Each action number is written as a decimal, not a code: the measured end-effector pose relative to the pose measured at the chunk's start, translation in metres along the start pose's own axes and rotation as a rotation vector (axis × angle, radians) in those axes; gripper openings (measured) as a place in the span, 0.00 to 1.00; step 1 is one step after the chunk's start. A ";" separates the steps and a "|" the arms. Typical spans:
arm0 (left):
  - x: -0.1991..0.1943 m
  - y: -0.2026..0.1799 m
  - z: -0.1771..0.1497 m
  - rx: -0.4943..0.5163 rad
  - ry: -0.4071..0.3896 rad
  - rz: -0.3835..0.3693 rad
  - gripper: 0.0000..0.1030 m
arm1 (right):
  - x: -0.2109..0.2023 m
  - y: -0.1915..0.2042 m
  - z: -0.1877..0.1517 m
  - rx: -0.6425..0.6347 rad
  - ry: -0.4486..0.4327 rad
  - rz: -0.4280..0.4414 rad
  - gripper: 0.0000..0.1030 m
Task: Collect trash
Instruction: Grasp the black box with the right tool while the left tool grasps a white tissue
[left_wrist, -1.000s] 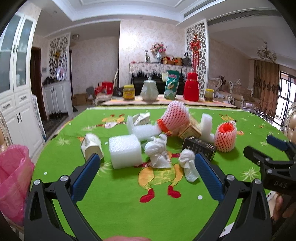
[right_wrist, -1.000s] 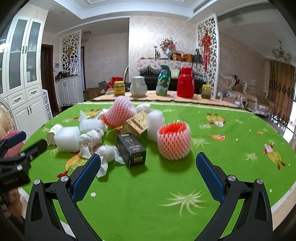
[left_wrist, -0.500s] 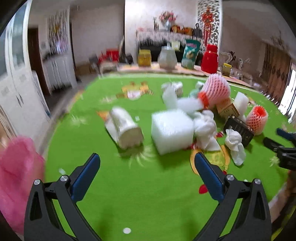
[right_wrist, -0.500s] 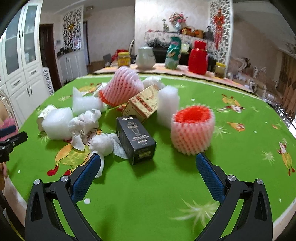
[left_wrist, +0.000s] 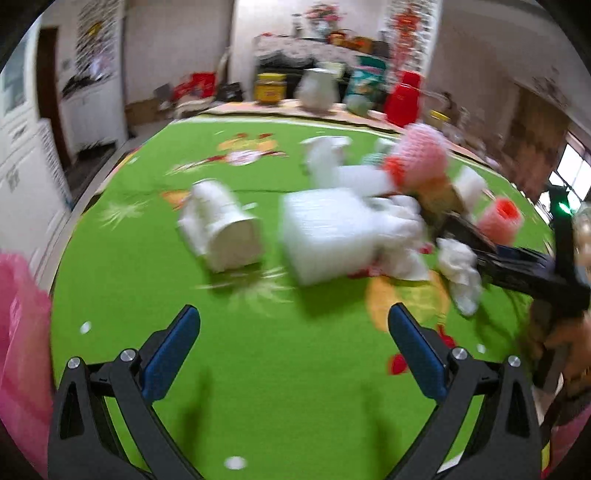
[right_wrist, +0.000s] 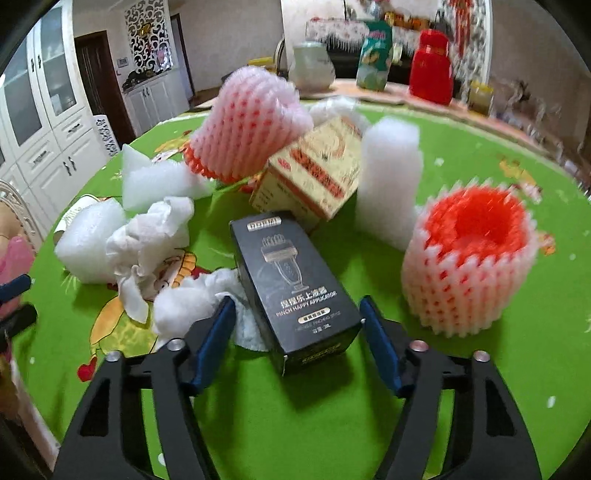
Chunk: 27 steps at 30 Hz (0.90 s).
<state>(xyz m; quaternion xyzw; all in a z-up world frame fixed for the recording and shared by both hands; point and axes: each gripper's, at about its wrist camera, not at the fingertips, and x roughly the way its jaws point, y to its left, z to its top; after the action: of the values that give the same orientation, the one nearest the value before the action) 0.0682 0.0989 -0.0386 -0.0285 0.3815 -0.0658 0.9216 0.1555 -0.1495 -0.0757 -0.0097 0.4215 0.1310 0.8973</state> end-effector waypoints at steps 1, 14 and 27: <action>-0.001 -0.008 0.000 0.019 -0.001 -0.008 0.95 | 0.000 -0.002 0.000 0.008 -0.002 0.018 0.55; 0.047 -0.131 0.016 0.192 0.057 -0.099 0.74 | -0.049 -0.036 -0.001 0.066 -0.143 0.077 0.39; 0.092 -0.168 0.027 0.240 0.110 -0.079 0.26 | -0.063 -0.053 -0.004 0.074 -0.169 0.108 0.39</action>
<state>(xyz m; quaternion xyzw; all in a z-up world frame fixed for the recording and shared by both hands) 0.1349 -0.0804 -0.0661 0.0709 0.4193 -0.1485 0.8928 0.1268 -0.2152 -0.0348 0.0575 0.3486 0.1638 0.9211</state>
